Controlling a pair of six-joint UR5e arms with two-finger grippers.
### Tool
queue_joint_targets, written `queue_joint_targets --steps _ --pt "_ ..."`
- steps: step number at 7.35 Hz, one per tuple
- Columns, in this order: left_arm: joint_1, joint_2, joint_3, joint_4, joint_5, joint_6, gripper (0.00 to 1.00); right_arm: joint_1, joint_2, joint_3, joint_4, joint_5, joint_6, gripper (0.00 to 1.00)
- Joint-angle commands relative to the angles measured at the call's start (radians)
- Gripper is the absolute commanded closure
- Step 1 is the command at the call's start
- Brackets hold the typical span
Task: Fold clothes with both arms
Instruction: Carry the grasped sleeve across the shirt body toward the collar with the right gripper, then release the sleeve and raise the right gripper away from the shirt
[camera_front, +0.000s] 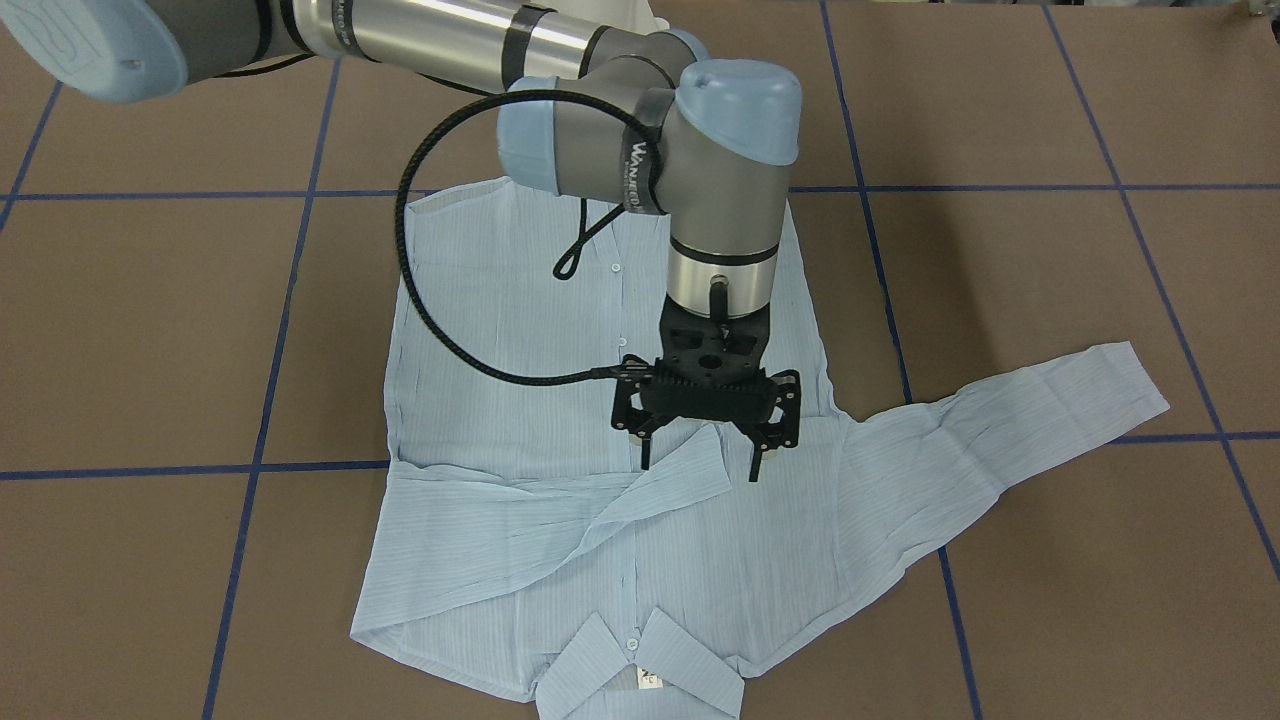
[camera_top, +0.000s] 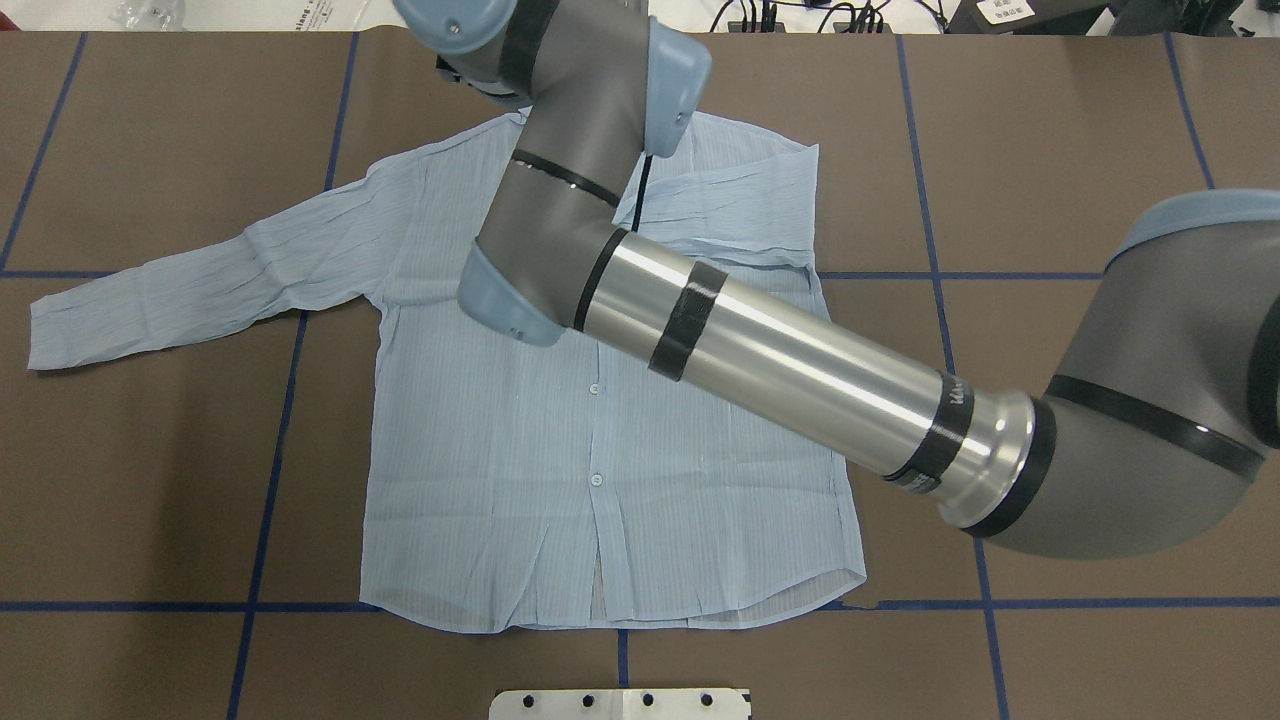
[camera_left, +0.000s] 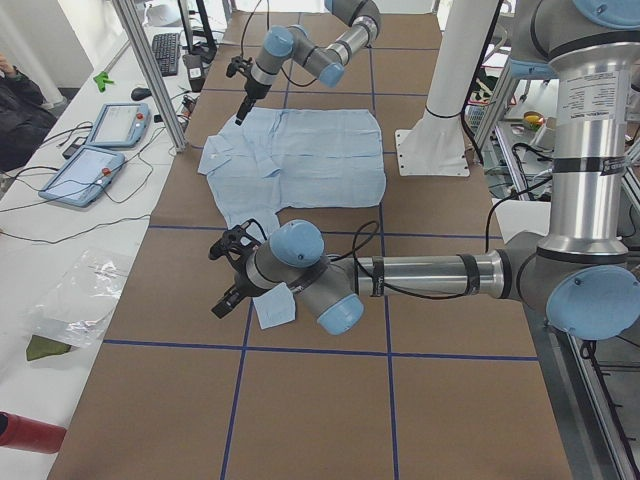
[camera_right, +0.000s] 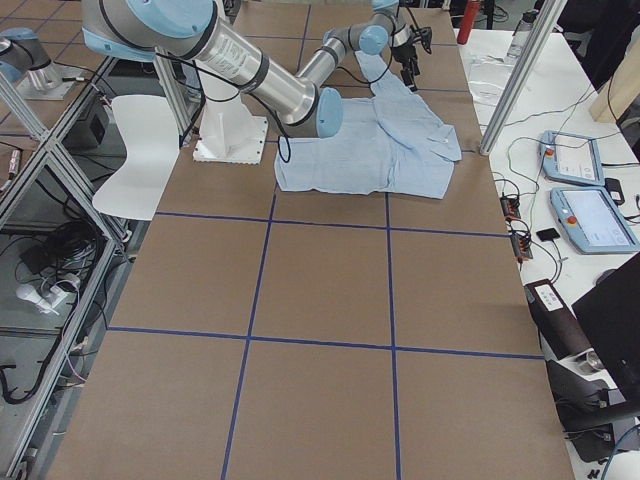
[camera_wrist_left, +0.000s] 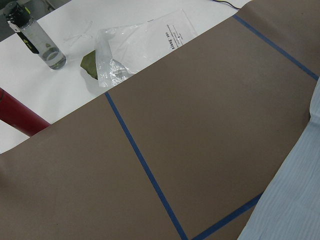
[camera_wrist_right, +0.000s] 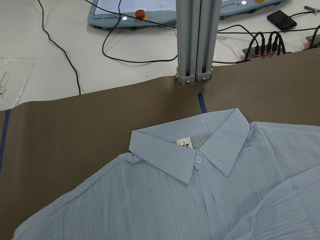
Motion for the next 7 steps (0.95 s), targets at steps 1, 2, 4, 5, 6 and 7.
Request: queue_joint_targets --steps 1,2,4,5,6,7 --pt "0.125 -0.006 0.055 -0.082 0.007 -0.204 0.00 0.143 -0.179 0.262 -0.110 0.207 -0.186 0.01" --pt "0.151 -0.004 0.106 -0.148 0.007 -0.261 0.00 0.213 -0.277 0.356 -0.114 0.288 -0.290 0.01" --pt "0.202 0.000 0.243 -0.397 0.054 -0.419 0.00 0.366 -0.461 0.490 -0.114 0.452 -0.520 0.01" --pt "0.284 0.008 0.256 -0.450 0.141 -0.510 0.00 0.443 -0.553 0.547 -0.111 0.531 -0.648 0.01" --pt "0.325 0.011 0.271 -0.479 0.193 -0.553 0.00 0.497 -0.636 0.596 -0.105 0.582 -0.726 0.01" --pt "0.349 0.017 0.291 -0.510 0.208 -0.584 0.00 0.514 -0.704 0.636 -0.098 0.603 -0.770 0.01"
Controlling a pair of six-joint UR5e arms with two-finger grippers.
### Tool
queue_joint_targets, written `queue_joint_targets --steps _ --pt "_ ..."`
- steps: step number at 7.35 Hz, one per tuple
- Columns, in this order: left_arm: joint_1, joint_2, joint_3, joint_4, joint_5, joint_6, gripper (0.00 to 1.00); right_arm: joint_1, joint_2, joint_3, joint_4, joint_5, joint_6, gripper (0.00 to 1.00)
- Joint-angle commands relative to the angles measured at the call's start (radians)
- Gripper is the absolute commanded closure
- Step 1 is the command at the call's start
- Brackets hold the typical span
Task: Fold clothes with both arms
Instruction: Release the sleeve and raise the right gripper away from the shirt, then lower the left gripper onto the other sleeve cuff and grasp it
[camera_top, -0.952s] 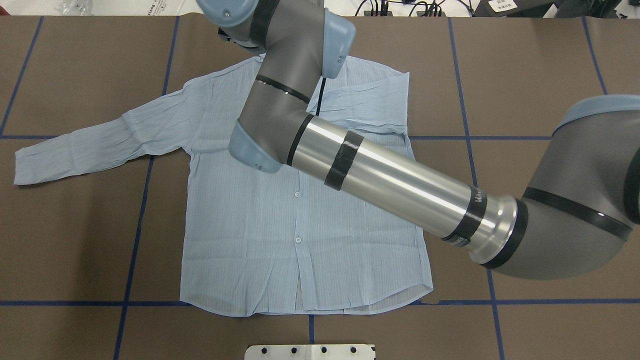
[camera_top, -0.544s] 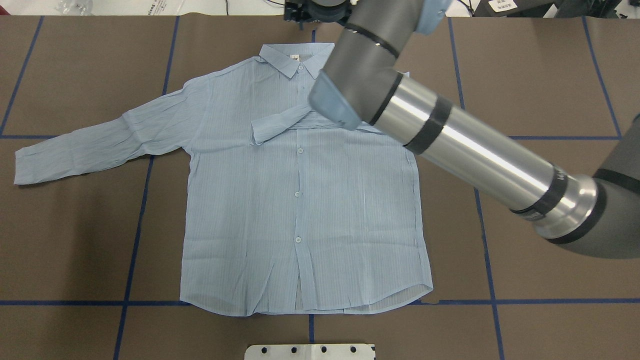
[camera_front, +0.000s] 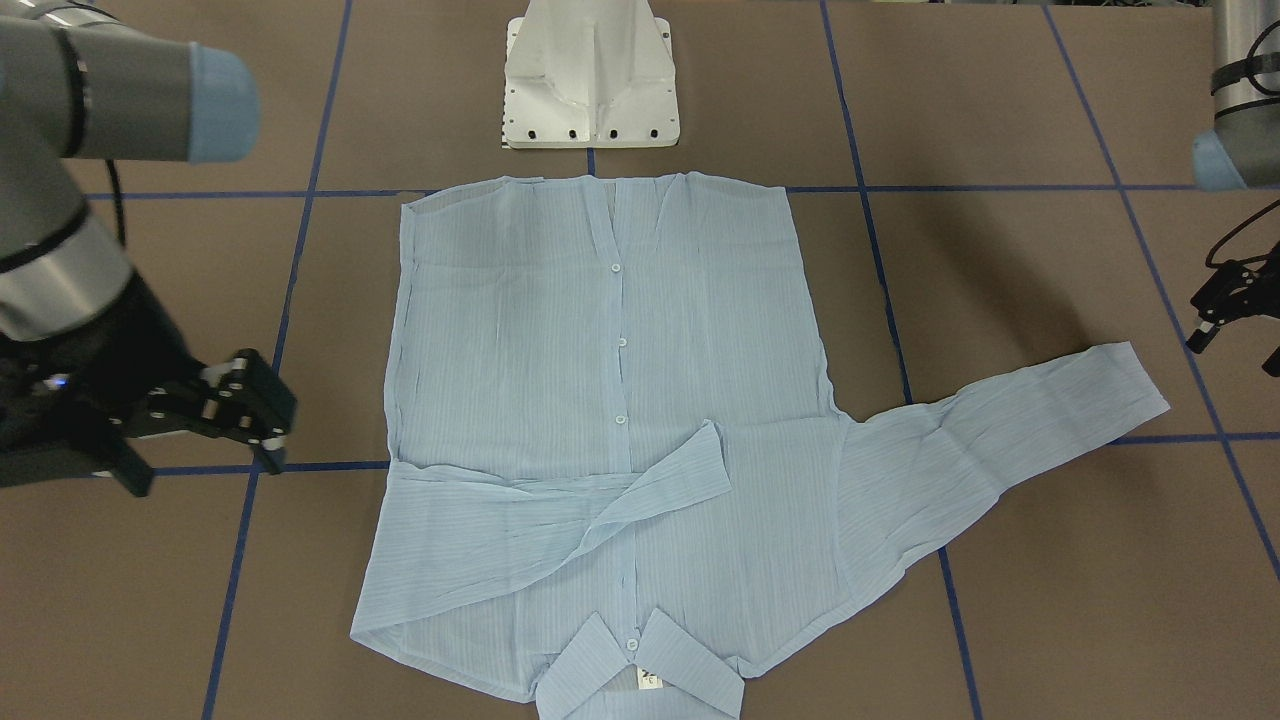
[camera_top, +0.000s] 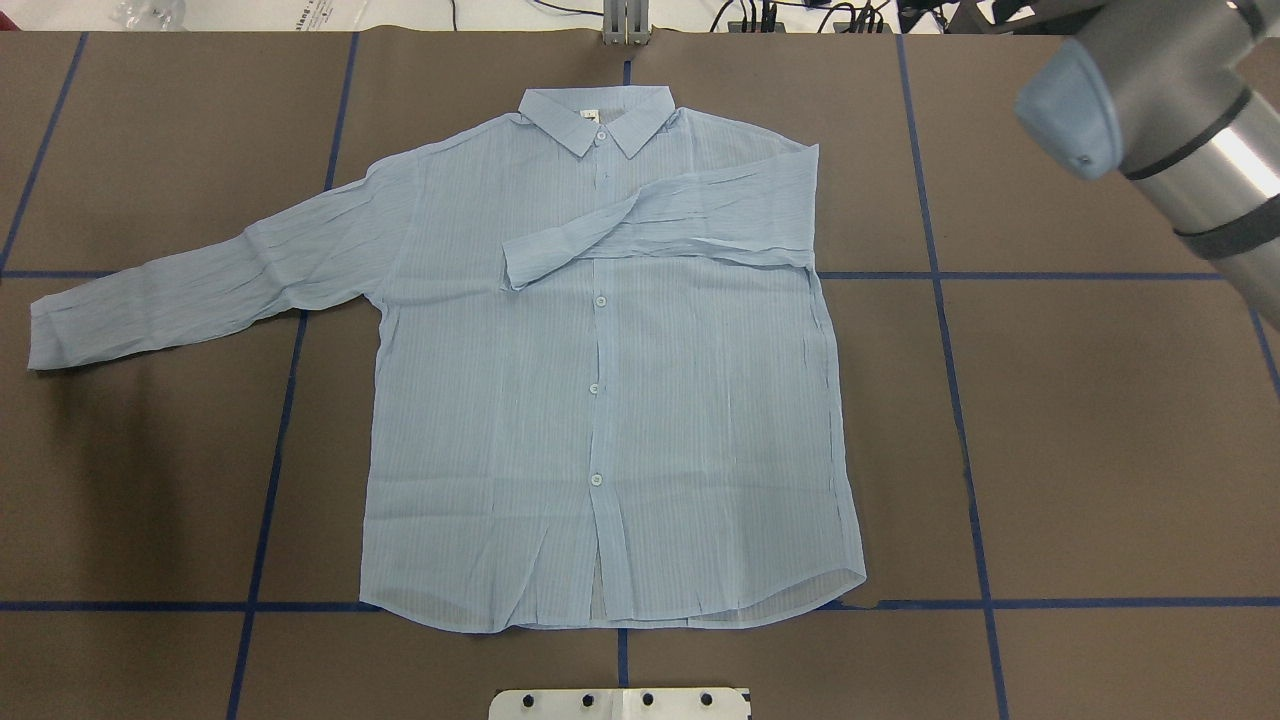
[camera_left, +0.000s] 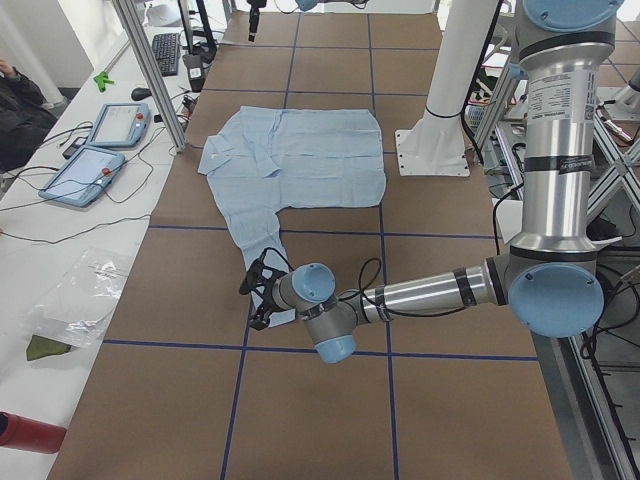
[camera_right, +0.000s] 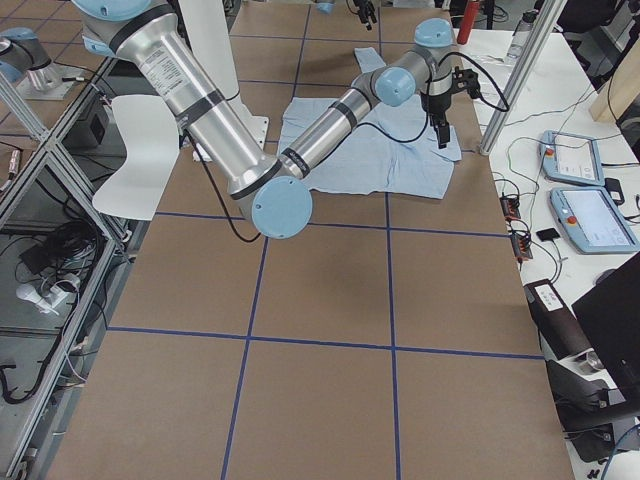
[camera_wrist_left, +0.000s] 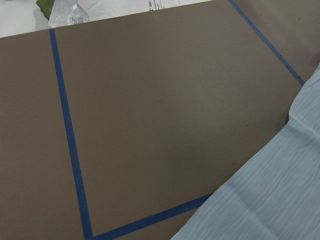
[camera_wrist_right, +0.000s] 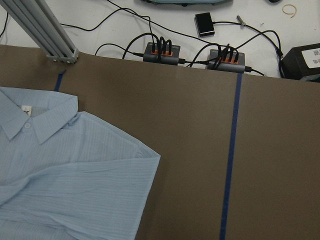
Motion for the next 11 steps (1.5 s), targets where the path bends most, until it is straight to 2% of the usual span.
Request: queue_joint_targets --steps 1,4,11 --pt "0.070 0.008 0.046 -0.069 0.074 -0.069 0.03 0.049 -0.115 0.085 0.007 0.048 -0.086 0.01" --pt "0.151 0.011 0.070 -0.105 0.082 -0.185 0.28 0.049 -0.132 0.100 0.009 0.048 -0.084 0.01" --pt "0.205 0.042 0.070 -0.116 0.081 -0.182 0.29 0.049 -0.143 0.106 0.010 0.046 -0.075 0.01"
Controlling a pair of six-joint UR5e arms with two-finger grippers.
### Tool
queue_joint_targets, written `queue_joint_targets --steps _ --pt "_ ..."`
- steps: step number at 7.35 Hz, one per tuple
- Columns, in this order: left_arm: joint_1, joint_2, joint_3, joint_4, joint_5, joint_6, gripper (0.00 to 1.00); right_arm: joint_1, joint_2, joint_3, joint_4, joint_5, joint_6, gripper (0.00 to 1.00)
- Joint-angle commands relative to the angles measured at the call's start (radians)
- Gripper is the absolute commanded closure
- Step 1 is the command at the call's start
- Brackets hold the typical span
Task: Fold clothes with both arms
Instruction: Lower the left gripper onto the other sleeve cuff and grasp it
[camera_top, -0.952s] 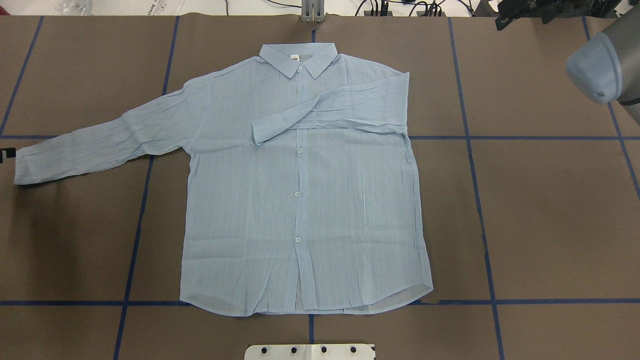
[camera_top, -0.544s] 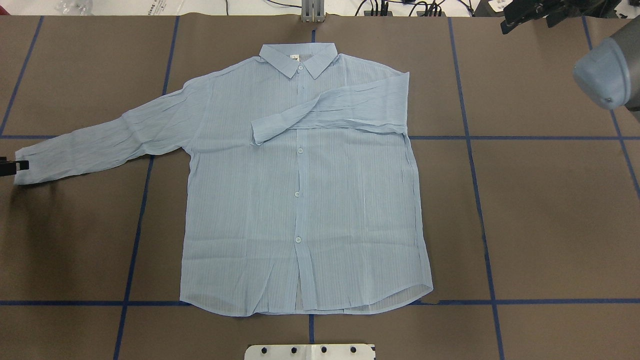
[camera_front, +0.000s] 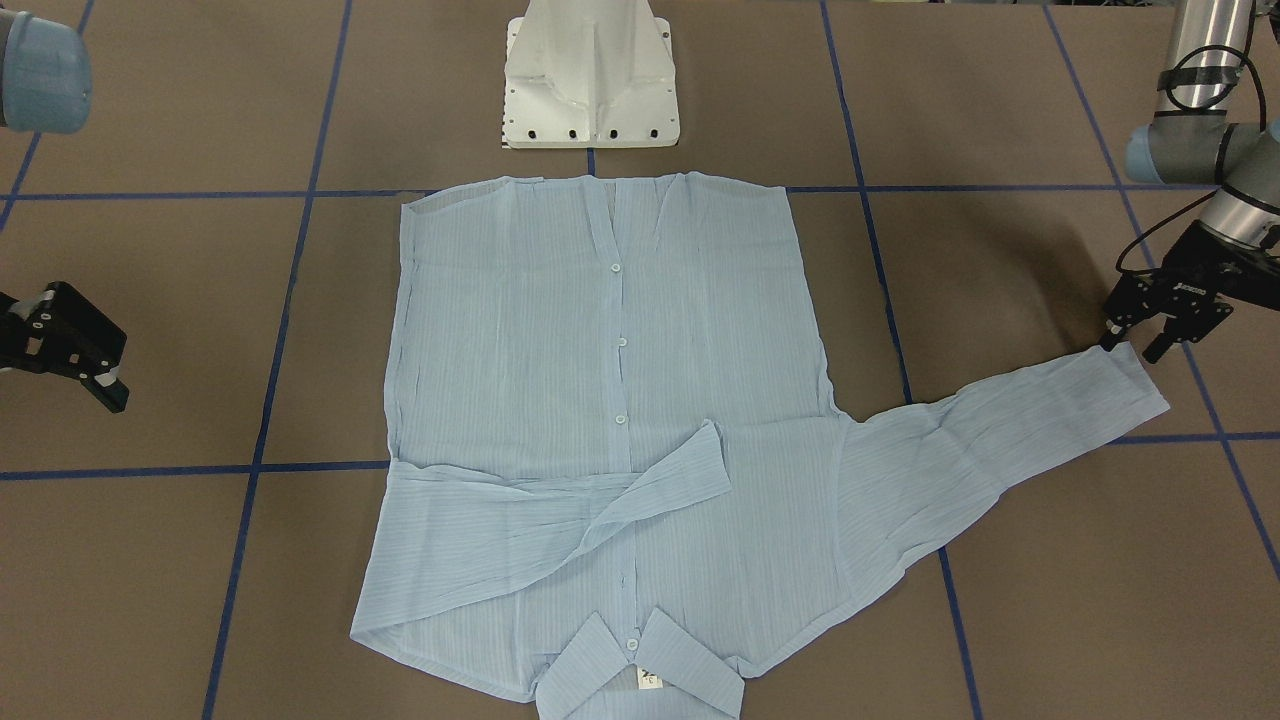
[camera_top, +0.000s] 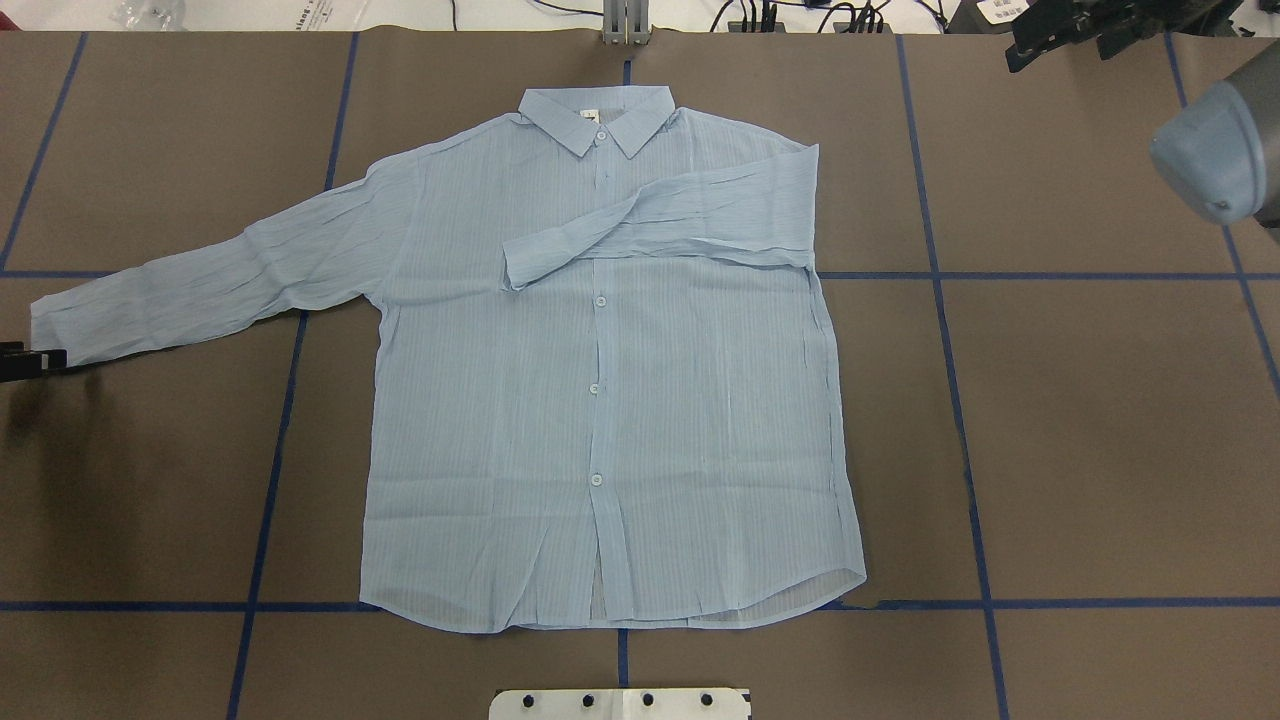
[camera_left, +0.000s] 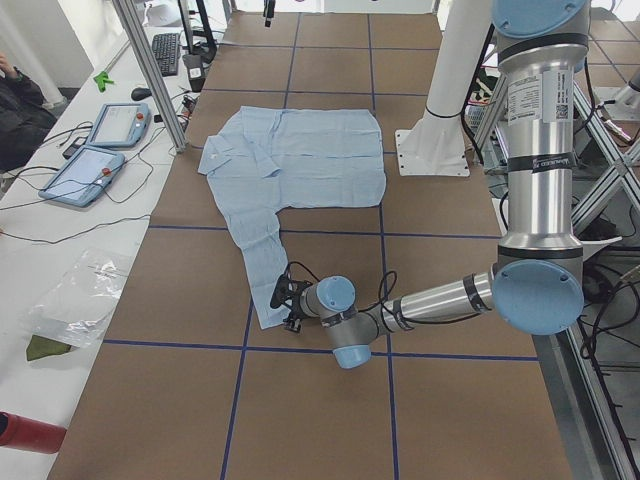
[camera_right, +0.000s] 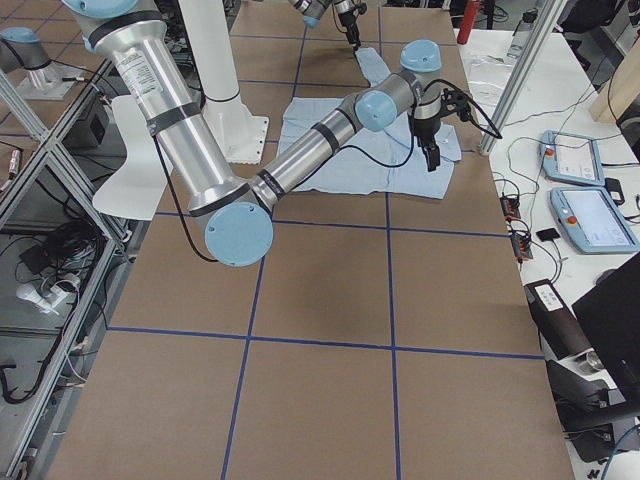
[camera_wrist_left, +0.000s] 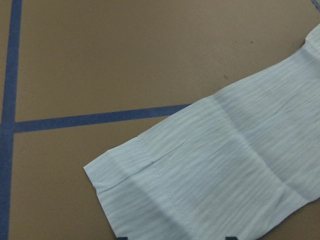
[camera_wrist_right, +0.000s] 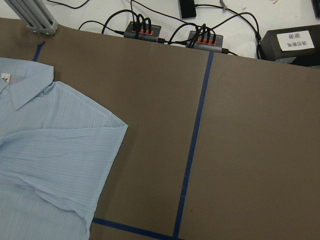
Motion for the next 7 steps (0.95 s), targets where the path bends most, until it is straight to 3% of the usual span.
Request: queue_joint_targets --steps 1,4,6,7 --pt "0.013 0.007 0.000 -0.002 0.000 0.002 0.29 0.000 -0.001 0.000 0.000 0.000 0.002 0.01" --pt "0.018 0.010 0.001 -0.001 0.001 0.002 0.54 0.000 -0.001 0.000 0.000 0.000 0.003 0.01" --pt "0.018 0.011 0.000 -0.002 0.001 0.003 0.96 0.000 -0.001 0.000 0.000 0.000 0.005 0.00" --pt "0.018 0.020 -0.005 -0.005 0.000 0.008 1.00 -0.002 -0.001 -0.001 0.000 0.000 0.005 0.01"
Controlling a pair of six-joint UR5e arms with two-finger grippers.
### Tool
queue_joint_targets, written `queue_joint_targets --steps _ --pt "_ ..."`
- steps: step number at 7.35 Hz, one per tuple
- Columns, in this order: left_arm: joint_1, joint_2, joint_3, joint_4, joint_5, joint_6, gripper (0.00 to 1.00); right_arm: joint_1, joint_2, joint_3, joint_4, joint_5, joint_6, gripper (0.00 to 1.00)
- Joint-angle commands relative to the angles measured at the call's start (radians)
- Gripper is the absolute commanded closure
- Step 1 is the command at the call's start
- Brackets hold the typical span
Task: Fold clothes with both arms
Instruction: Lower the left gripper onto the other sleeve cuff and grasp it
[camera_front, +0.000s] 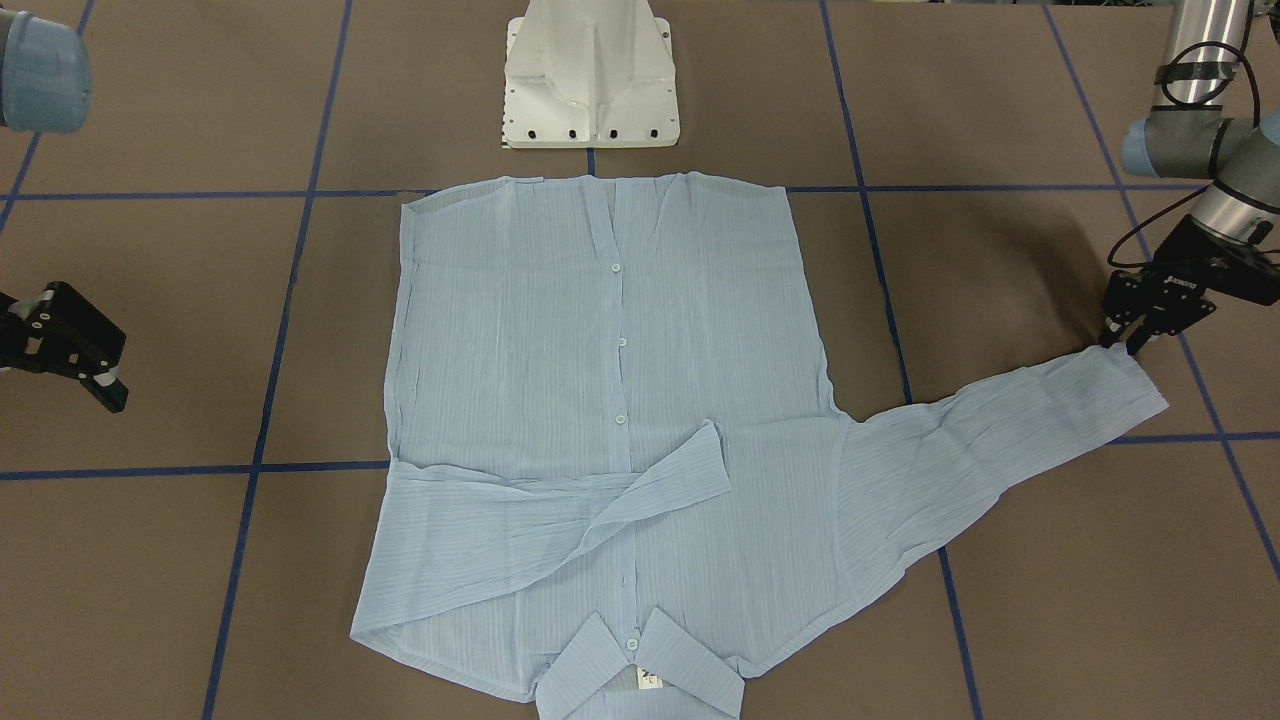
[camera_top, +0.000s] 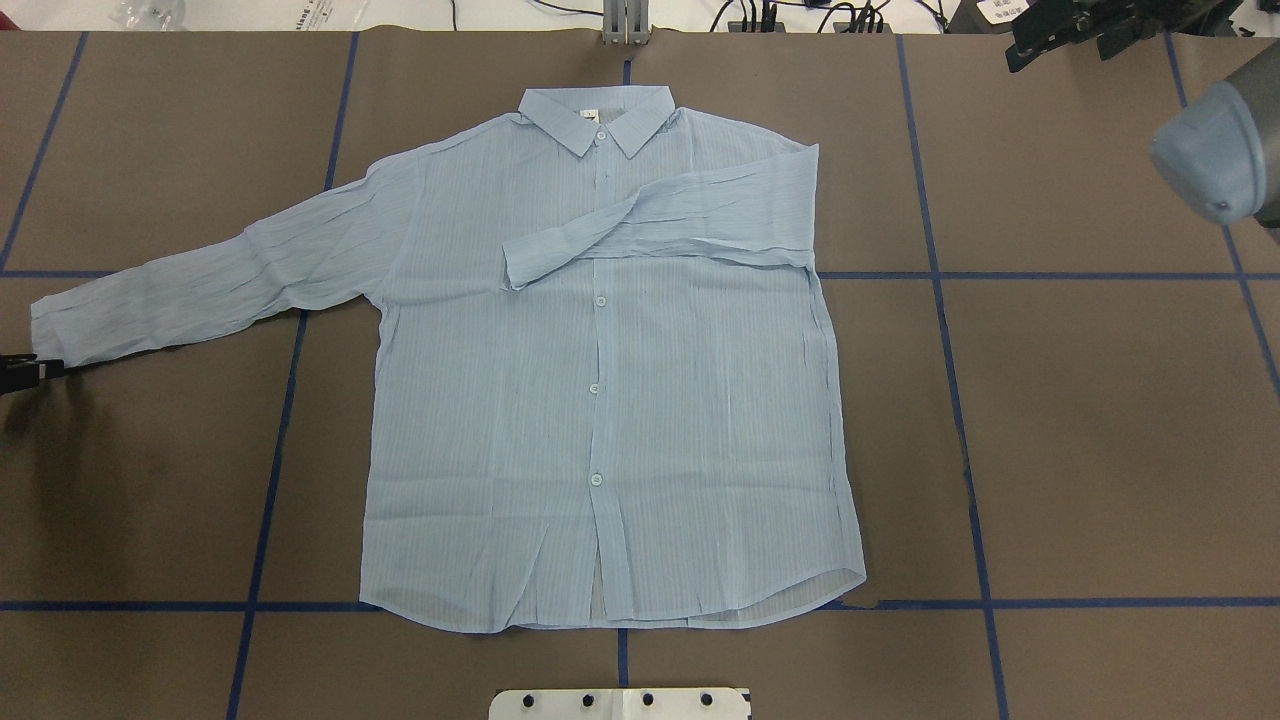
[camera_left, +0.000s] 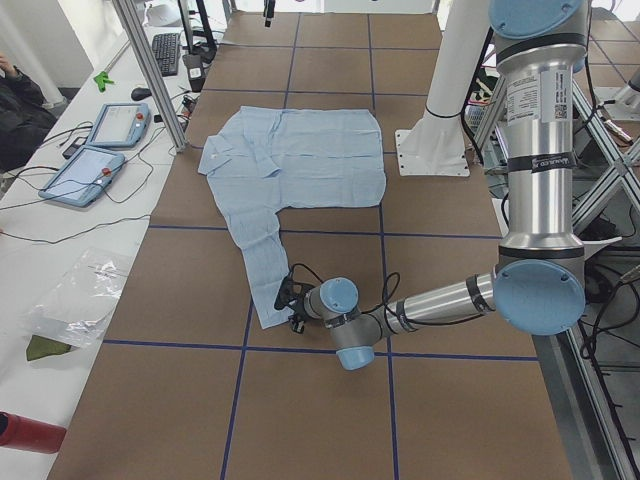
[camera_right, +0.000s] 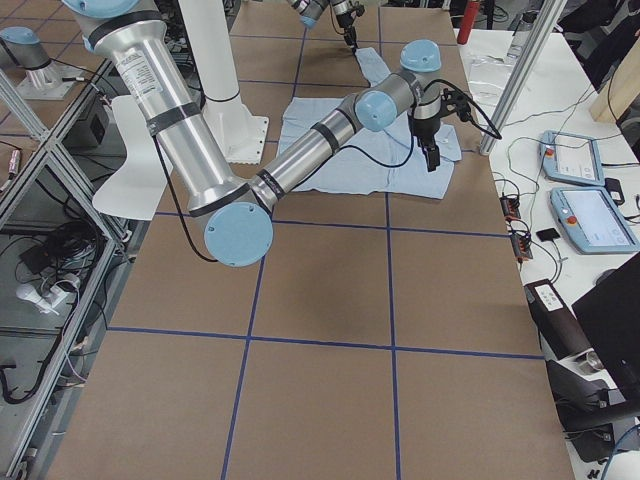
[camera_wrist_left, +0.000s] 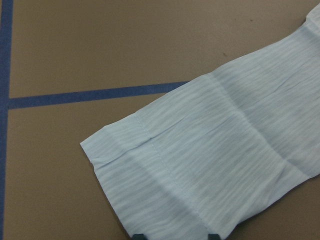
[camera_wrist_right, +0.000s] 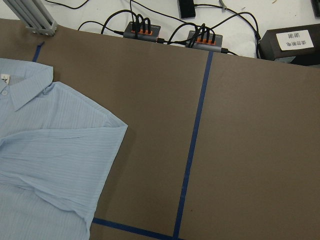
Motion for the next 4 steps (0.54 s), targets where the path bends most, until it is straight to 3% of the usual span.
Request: queue_joint_targets --steps 1,4 --pt "-0.003 0.009 -0.007 -0.015 -0.007 0.007 1.00 -0.001 0.002 -0.001 0.000 0.000 0.001 0.01" --pt "-0.012 0.005 -0.107 -0.018 -0.024 0.007 1.00 -0.001 0.002 -0.003 0.000 -0.002 0.002 0.01"
